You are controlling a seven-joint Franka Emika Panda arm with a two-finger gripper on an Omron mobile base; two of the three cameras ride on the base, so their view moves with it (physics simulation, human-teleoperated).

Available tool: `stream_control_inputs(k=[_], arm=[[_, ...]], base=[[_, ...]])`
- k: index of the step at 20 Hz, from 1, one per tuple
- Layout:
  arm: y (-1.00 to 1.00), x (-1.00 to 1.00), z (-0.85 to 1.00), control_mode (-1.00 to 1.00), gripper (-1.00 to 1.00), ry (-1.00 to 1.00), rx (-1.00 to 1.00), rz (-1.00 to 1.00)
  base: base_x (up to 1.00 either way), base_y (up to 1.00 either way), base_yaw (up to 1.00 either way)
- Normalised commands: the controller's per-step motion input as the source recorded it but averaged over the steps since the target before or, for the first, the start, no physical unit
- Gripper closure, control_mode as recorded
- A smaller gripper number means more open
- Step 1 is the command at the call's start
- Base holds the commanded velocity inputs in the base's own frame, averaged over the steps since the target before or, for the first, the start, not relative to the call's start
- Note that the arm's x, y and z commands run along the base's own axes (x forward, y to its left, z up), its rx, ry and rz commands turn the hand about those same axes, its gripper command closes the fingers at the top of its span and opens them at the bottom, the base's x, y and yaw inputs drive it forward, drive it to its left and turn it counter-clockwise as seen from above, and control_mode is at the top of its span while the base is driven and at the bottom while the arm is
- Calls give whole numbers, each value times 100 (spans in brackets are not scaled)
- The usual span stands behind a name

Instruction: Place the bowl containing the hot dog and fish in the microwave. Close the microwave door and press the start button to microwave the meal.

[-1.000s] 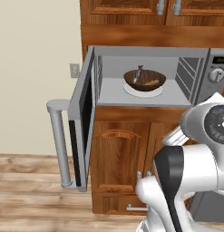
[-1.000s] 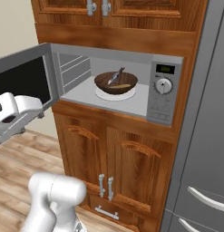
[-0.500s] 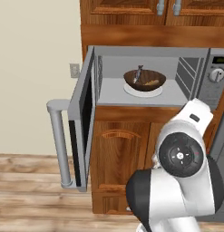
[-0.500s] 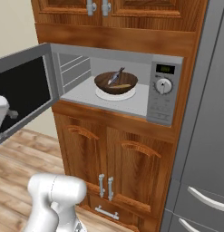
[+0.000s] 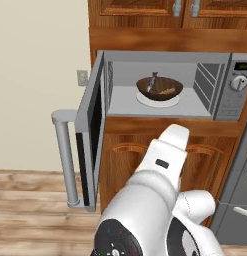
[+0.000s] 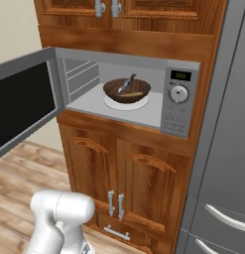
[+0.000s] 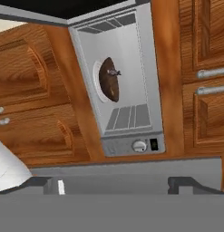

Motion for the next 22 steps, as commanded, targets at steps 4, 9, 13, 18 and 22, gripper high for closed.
stream_control_inputs(k=[4,9,13,18,22], arm=[[75,-30,0,-100,-100,0,-23,0],[80,-3,0,-100,-100,0,-25,-2],[86,0,-1,-100,-100,0,-23,-3],[83,2,-6,-100,-100,0,-19,-3],[74,20,-6,-100,-100,0,-14,-5]], base=[[0,0,0],[0,0,0],[0,0,0],[0,0,0],[0,0,0]])
